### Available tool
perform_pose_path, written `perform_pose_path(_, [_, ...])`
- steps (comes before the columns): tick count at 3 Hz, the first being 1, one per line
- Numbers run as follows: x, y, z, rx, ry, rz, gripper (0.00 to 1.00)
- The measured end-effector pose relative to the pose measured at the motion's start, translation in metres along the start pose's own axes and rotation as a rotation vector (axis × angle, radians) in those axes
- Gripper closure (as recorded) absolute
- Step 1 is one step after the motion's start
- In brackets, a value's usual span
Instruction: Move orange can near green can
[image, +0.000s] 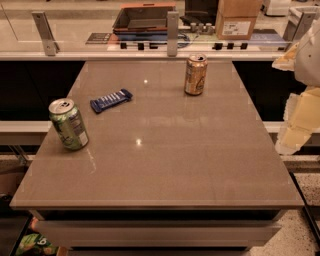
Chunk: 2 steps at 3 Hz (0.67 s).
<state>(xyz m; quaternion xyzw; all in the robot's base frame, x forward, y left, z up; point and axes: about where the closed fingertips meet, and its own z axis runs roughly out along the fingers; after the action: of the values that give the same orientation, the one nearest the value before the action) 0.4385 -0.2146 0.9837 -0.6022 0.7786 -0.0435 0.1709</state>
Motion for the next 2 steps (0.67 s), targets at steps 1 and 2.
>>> perform_pose_path(1, [-0.001, -0.003, -0.001, 0.010, -0.005, 0.001, 0.00])
perform_pose_path(2, [-0.001, -0.022, 0.000, 0.063, -0.051, 0.033, 0.00])
